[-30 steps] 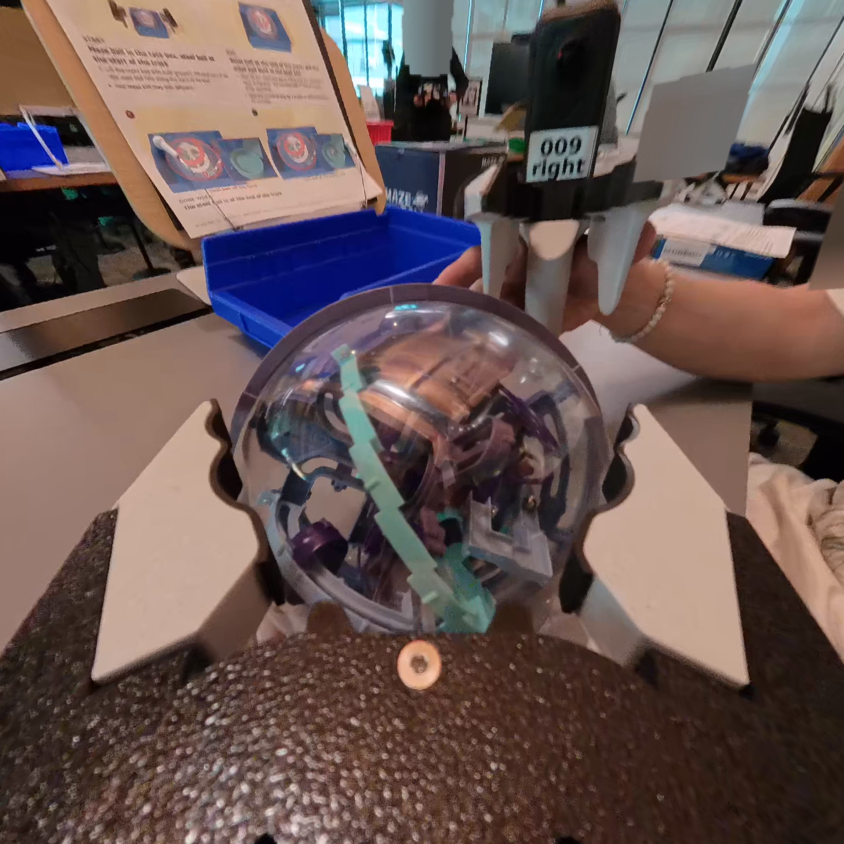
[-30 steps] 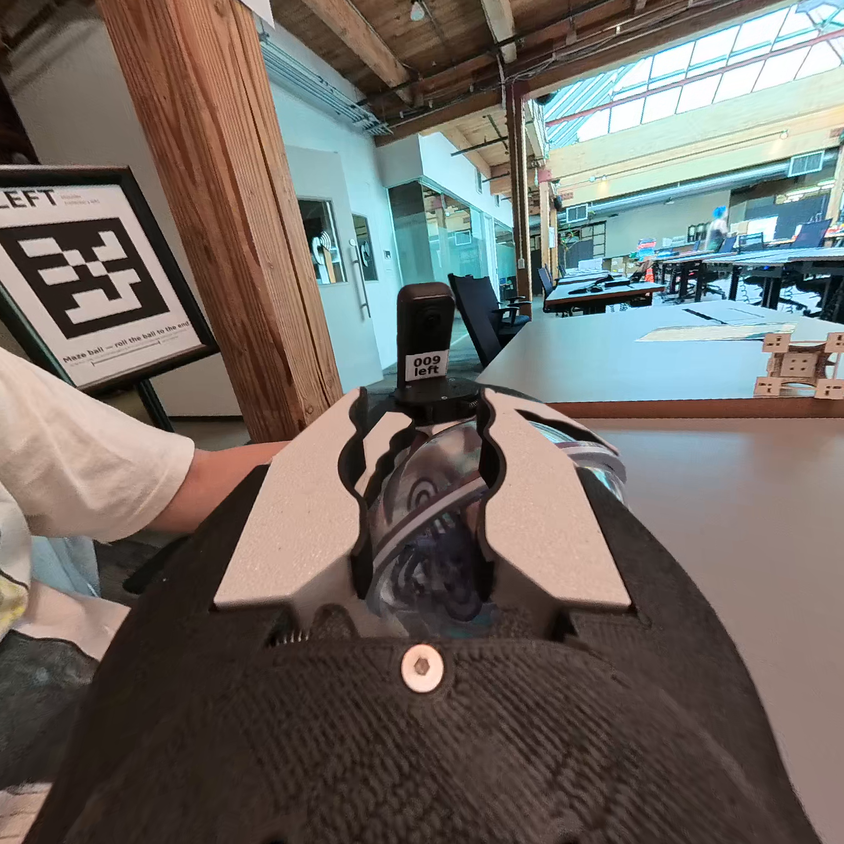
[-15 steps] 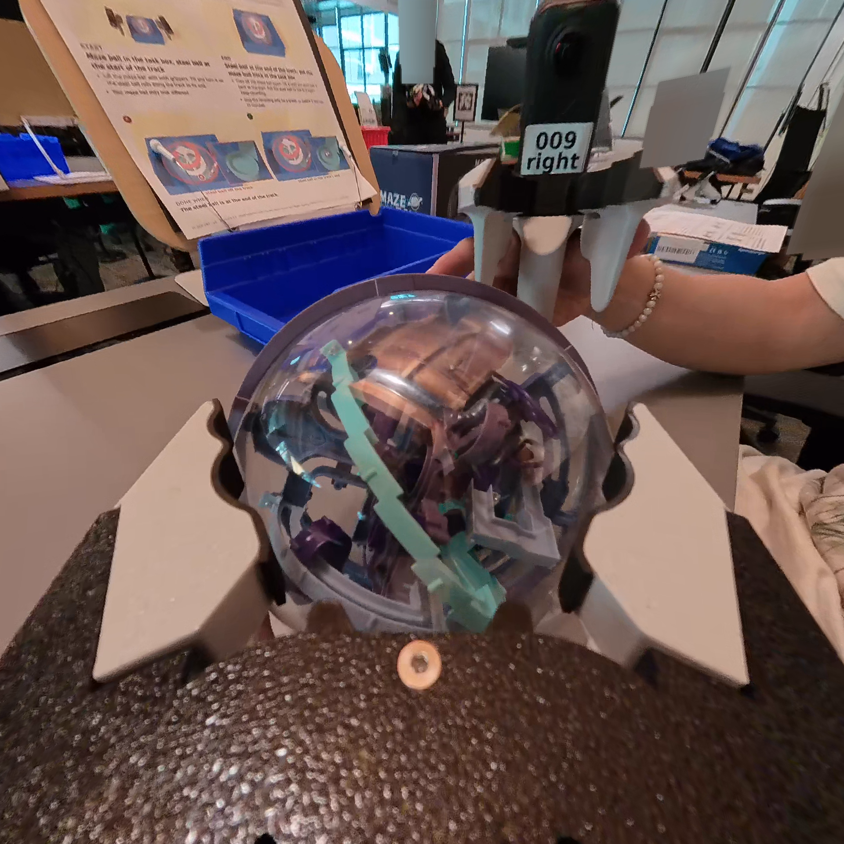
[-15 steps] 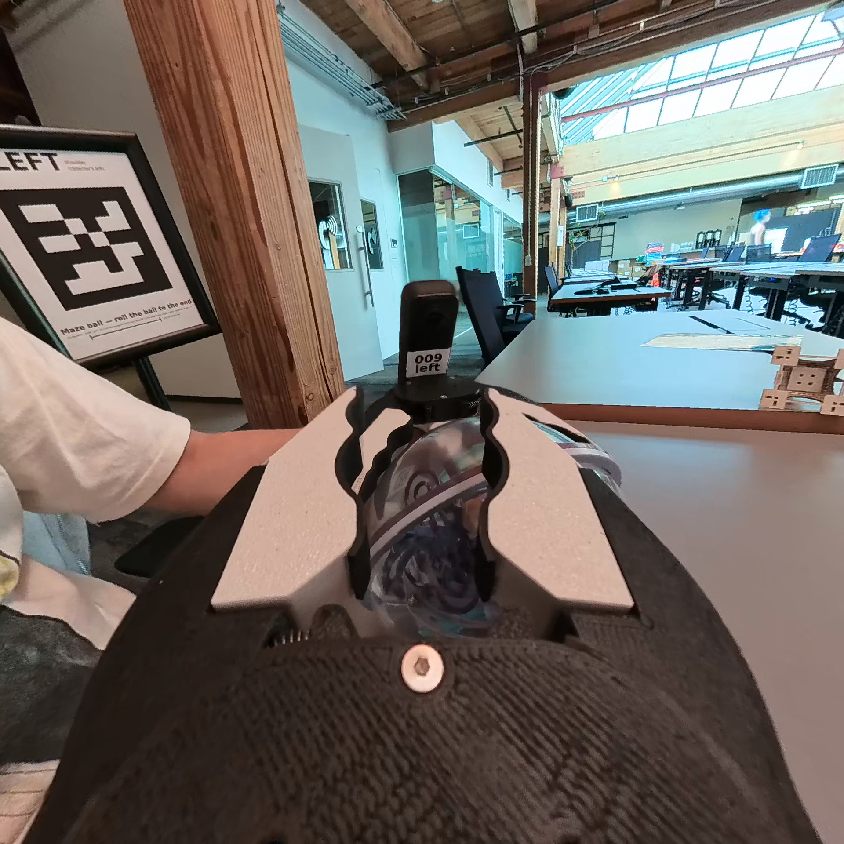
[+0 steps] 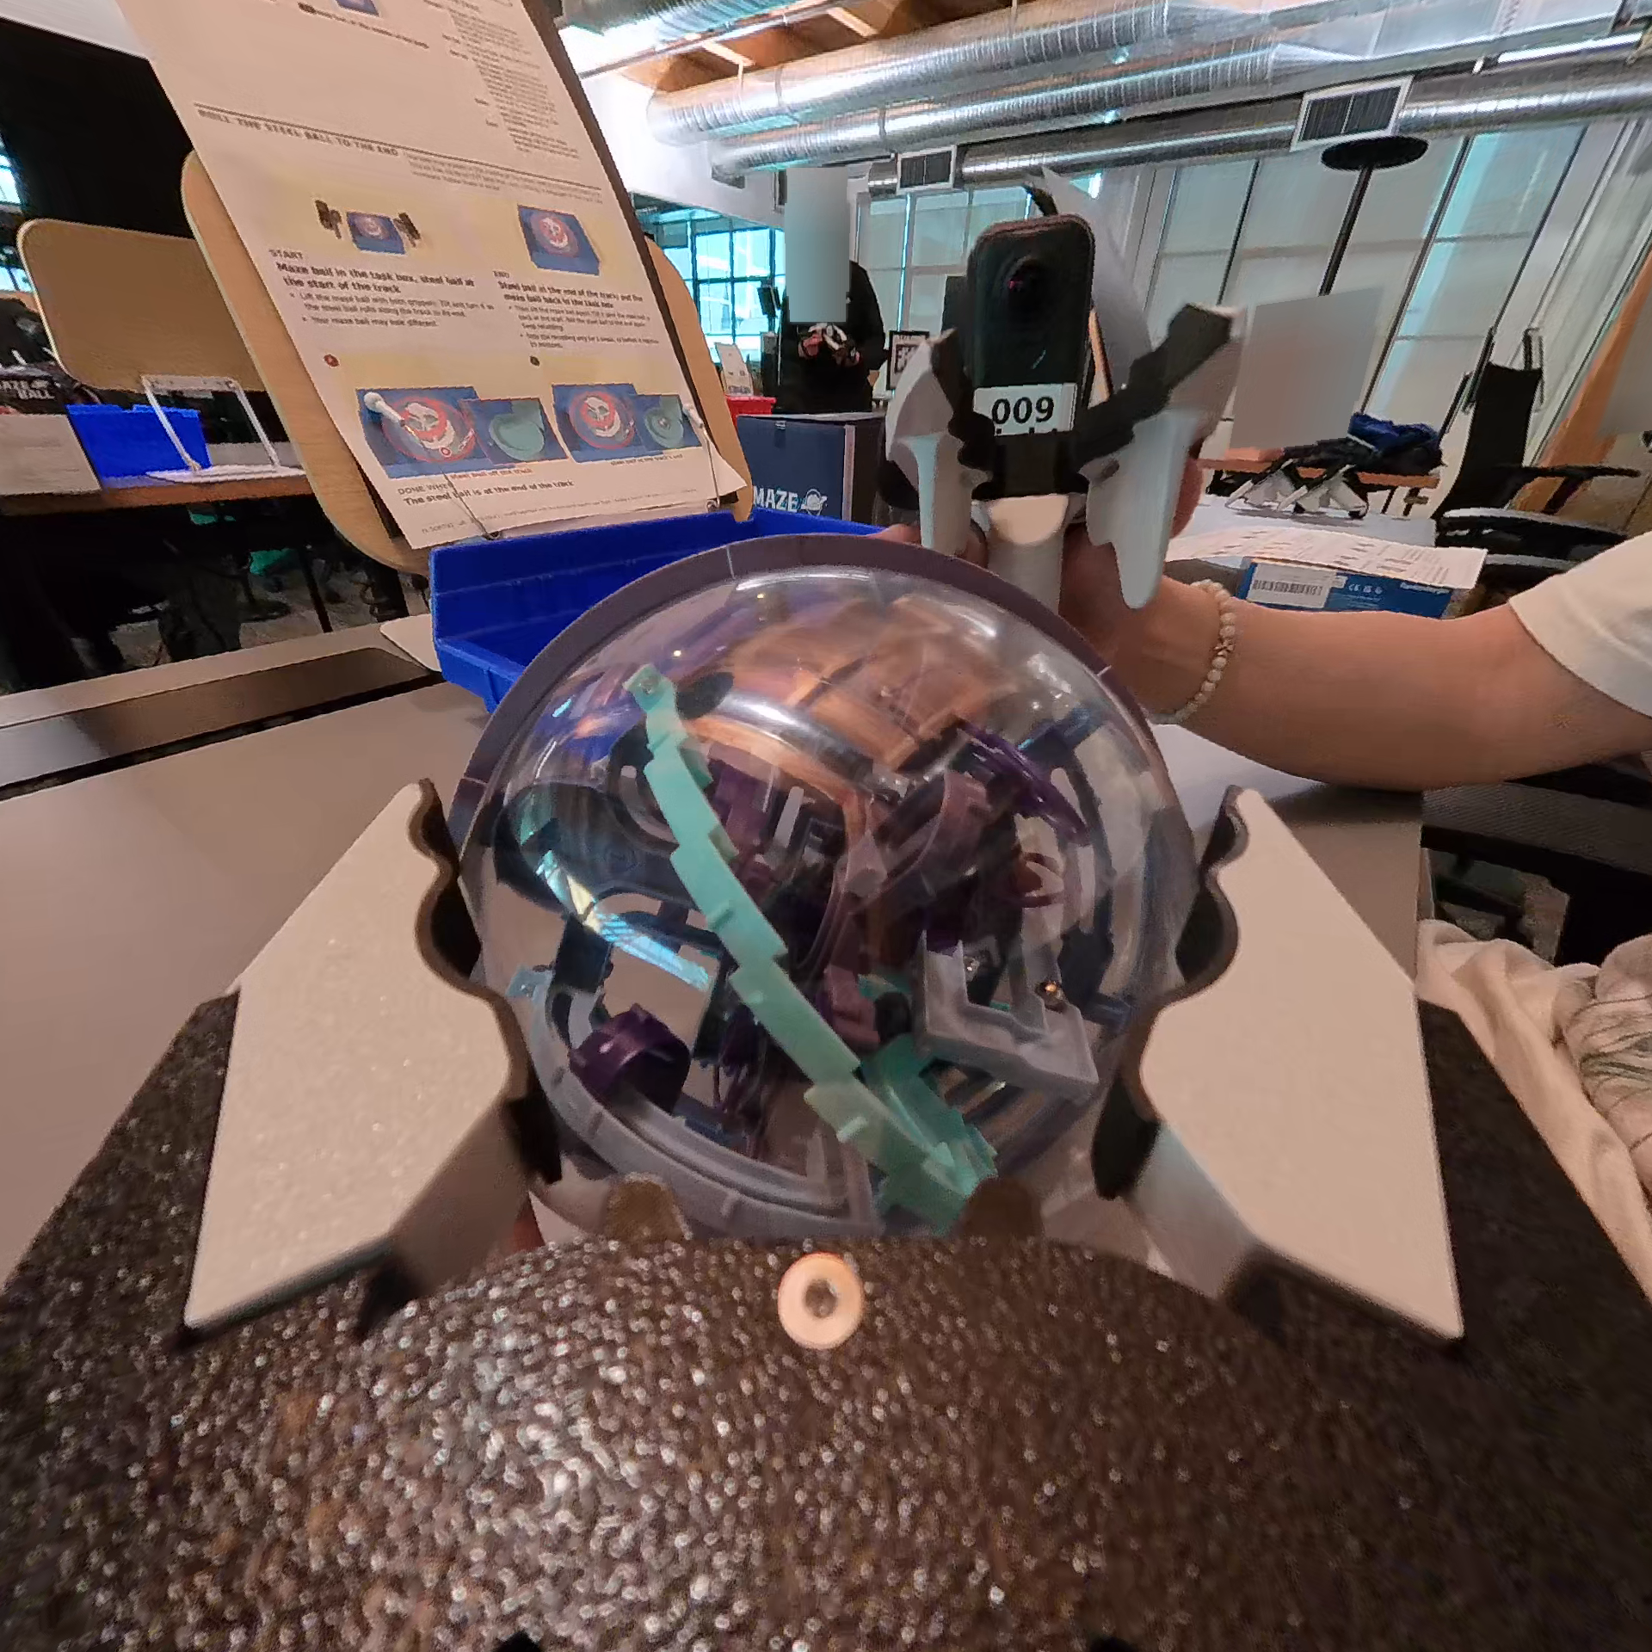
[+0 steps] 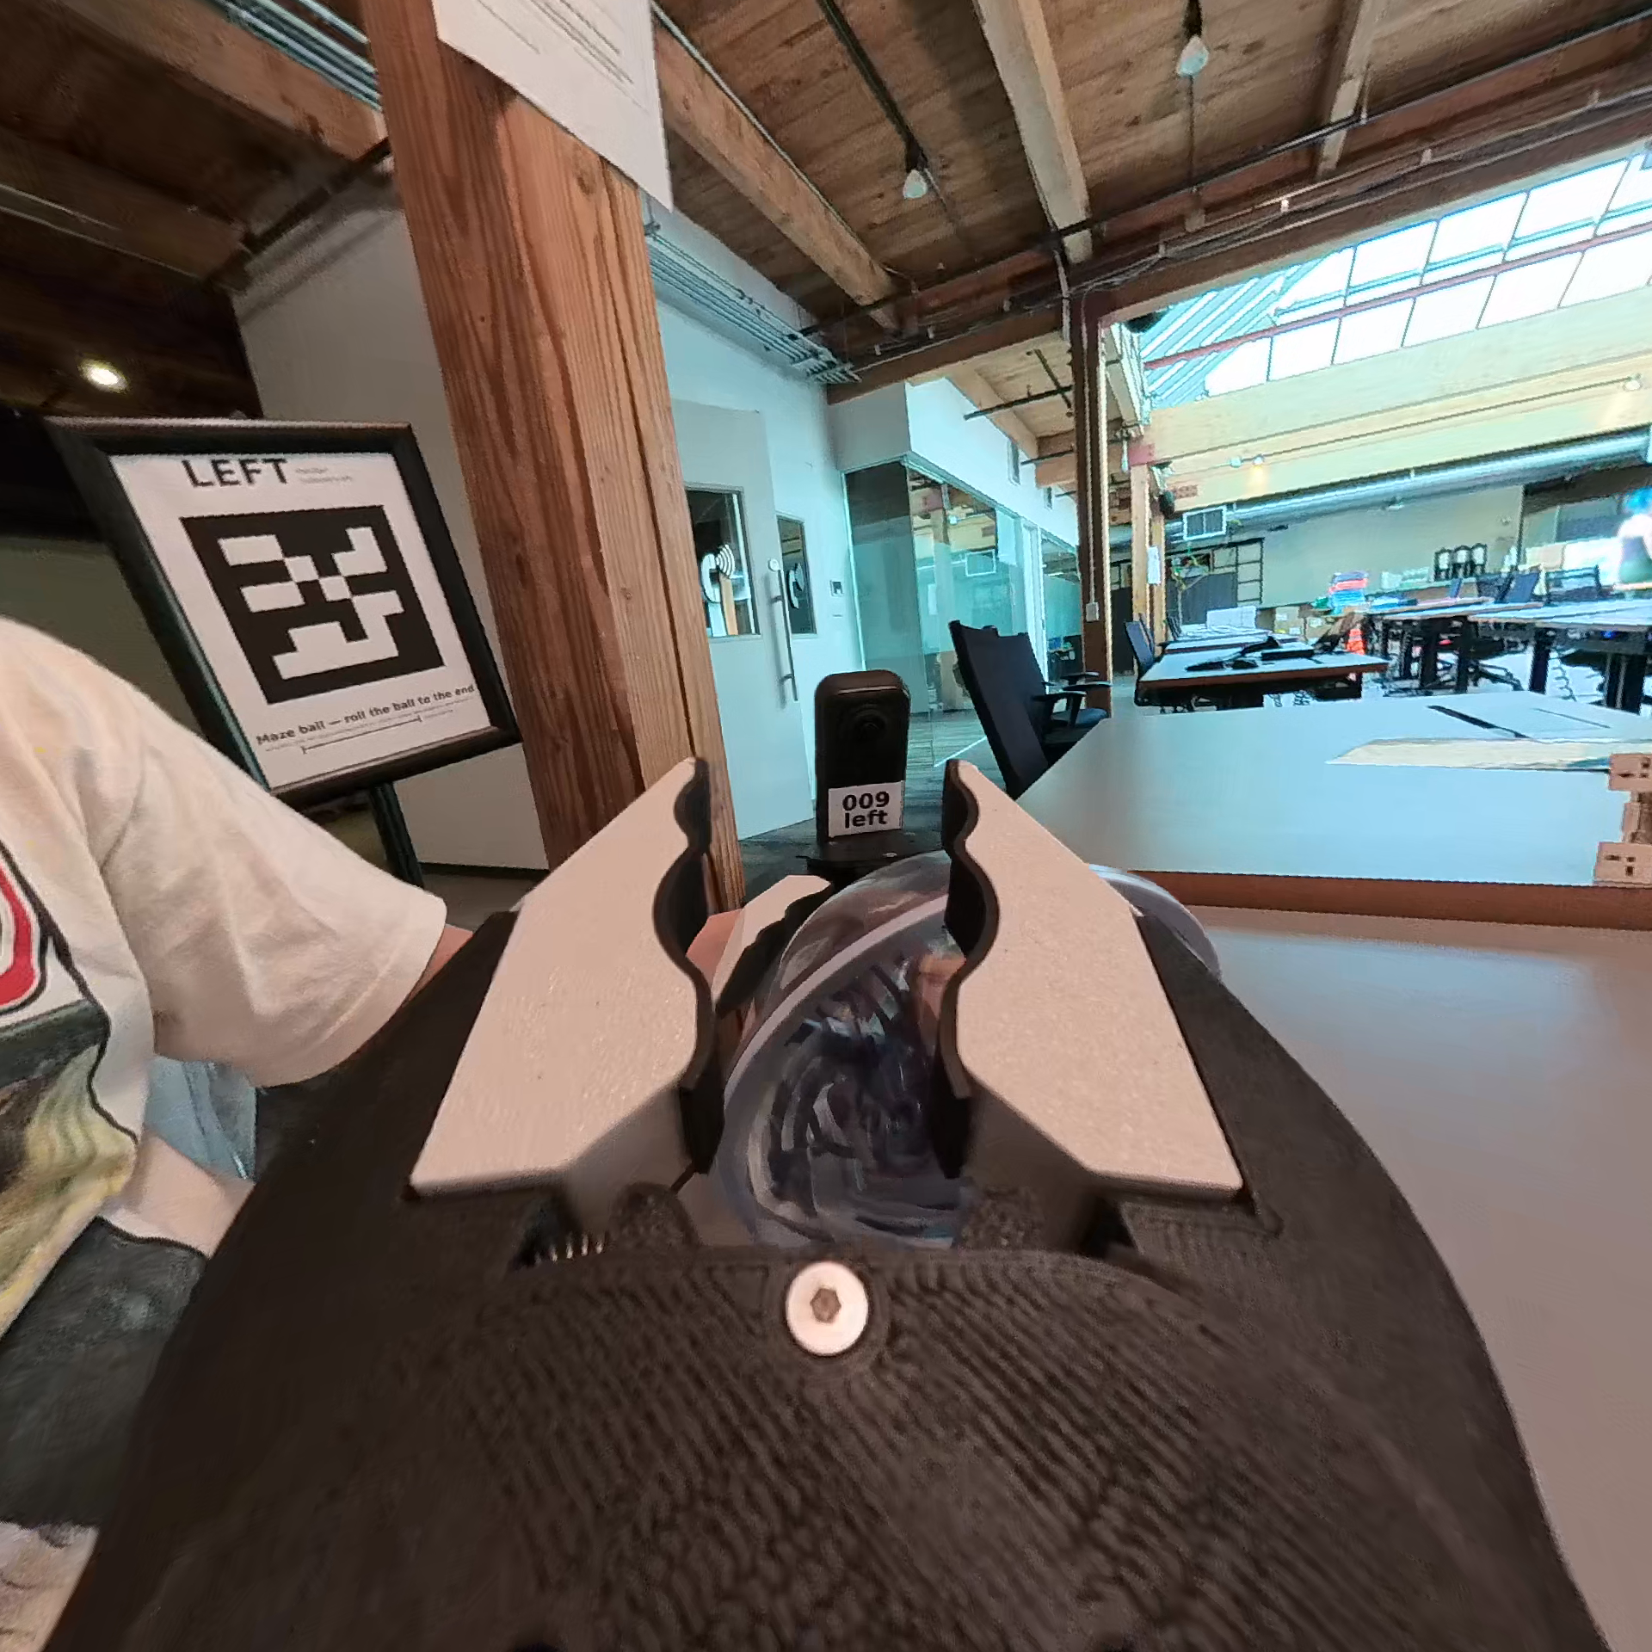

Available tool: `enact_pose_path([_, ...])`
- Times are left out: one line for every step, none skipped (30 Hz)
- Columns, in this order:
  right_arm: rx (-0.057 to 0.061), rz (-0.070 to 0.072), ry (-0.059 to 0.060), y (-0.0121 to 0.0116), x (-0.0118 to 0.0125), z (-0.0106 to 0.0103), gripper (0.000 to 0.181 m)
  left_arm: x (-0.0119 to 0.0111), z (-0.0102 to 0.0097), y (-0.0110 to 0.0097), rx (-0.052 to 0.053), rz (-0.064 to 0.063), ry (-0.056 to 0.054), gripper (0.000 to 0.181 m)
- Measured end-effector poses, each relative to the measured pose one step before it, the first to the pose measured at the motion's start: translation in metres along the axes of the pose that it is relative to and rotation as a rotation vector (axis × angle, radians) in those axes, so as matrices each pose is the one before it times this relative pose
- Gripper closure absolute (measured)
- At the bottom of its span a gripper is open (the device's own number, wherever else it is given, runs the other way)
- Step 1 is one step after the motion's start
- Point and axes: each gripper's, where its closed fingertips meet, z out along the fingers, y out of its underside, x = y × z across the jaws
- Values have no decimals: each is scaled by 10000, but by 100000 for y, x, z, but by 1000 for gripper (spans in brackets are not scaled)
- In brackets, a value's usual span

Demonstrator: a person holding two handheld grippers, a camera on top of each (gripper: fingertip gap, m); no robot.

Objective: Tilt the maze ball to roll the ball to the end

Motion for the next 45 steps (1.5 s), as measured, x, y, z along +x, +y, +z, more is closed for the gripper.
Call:
enact_pose_path([-103,-192,-150,289,-332,28,126,29,-131,-36,102,-18,6,25])
enact_pose_path([-245,-303,-189,534,-463,93,119,6,-127,-36,92,-68,-1,25])
enact_pose_path([-368,-406,-230,727,-598,182,111,-11,-131,-33,74,-84,-6,25])
enact_pose_path([-454,-471,-253,851,-699,292,104,-49,-122,-23,60,-26,-30,25])
enact_pose_path([-521,-542,-195,909,-627,366,100,-35,-132,-20,38,-14,-32,26])
enact_pose_path([-515,-483,-112,879,-499,413,94,-36,-124,-9,16,-8,-26,25])
enact_pose_path([-383,-374,-107,663,-484,406,87,-28,-123,-7,8,4,-20,25])
enact_pose_path([-144,-358,-62,285,-402,324,82,3,-133,-4,6,16,-6,25])
enact_pose_path([-52,-309,51,155,-191,203,82,20,-110,5,1,19,-4,25])
enact_pose_path([-50,-294,156,166,88,125,83,10,-61,0,-1,2,-18,25])
enact_pose_path([-70,-280,311,156,393,86,86,-4,8,2,-13,13,-34,25])
enact_pose_path([-110,-172,341,202,457,74,81,5,30,-4,-21,30,-32,25])
enact_pose_path([-98,-131,138,143,174,100,78,-11,51,-14,-35,41,-31,25])
enact_pose_path([-77,-139,134,100,150,68,79,-10,56,-81,-15,104,-25,26])
enact_pose_path([-119,-157,148,160,122,112,76,-79,49,-199,33,200,-105,27])
enact_pose_path([-125,-181,84,193,-27,158,73,-55,74,-157,-47,221,-113,26])
enact_pose_path([-107,-182,81,150,-63,192,69,93,145,6,-184,198,-20,25])
enact_pose_path([-101,-169,23,82,-149,195,66,220,195,187,-303,152,58,24])
enact_pose_path([-102,-186,5,14,-175,159,65,148,136,190,-332,127,17,23])
enact_pose_path([-111,-227,-30,3,-201,113,65,197,56,-11,-185,140,50,24])
enact_pose_path([-99,-192,-39,-16,-195,107,65,213,17,43,-188,102,88,24])
enact_pose_path([-90,-147,-31,0,-167,87,65,130,-24,45,-163,29,68,24])
enact_pose_path([-85,-133,-18,37,-148,82,64,50,-36,15,-98,-39,39,24])
enact_pose_path([-49,-128,-24,1,-169,71,64,20,-56,8,-61,-9,29,24])
enact_pose_path([-30,-101,-14,-20,-158,74,64,46,-76,4,-36,30,33,24])
enact_pose_path([-16,-83,-26,-38,-161,67,64,32,-55,-24,-24,17,16,24])
enact_pose_path([-30,-72,-14,-31,-129,60,64,75,-46,-10,-32,52,7,24])
enact_pose_path([-41,-93,-1,-3,-110,44,64,82,-50,0,-19,76,4,25])
enact_pose_path([-33,-98,19,-2,-96,20,65,80,-56,10,-19,81,0,25])
enact_pose_path([4,-71,52,9,-80,30,65,84,-48,19,-43,64,-6,25])
enact_pose_path([27,-48,78,11,-79,32,65,71,-61,25,-92,49,-10,25])
enact_pose_path([40,-73,76,19,-78,26,66,73,-57,38,-119,63,-1,25])
enact_pose_path([29,-96,69,42,-55,28,66,69,-53,42,-123,63,1,25])
enact_pose_path([20,-81,60,29,-25,35,67,64,-59,54,-131,43,-2,25])
enact_pose_path([19,-44,22,-5,-31,42,68,58,-77,66,-153,23,6,25])
enact_pose_path([8,-10,-9,-23,-41,63,68,26,-81,66,-165,13,4,25])
enact_pose_path([7,30,-9,-32,-14,85,68,-22,-51,57,-147,4,-27,25])
enact_pose_path([14,35,11,-24,19,80,68,-27,-29,50,-114,-1,-42,25])
enact_pose_path([17,21,1,-14,2,60,67,-26,-26,29,-71,7,-33,25])
enact_pose_path([12,42,-3,-43,16,51,67,-21,-23,8,-14,1,-39,25])
enact_pose_path([3,72,3,-35,33,42,67,-52,12,-9,17,-46,-36,26])
enact_pose_path([12,52,6,-25,13,37,67,-84,47,-35,56,-135,-49,26])
enact_pose_path([32,25,4,-25,-19,67,67,-152,75,-50,100,-217,-94,26])
enact_pose_path([3,4,58,56,42,59,66,-195,36,36,42,-292,-91,26])
enact_pose_path([13,-10,49,50,34,66,64,-106,-13,11,31,-277,-18,26])
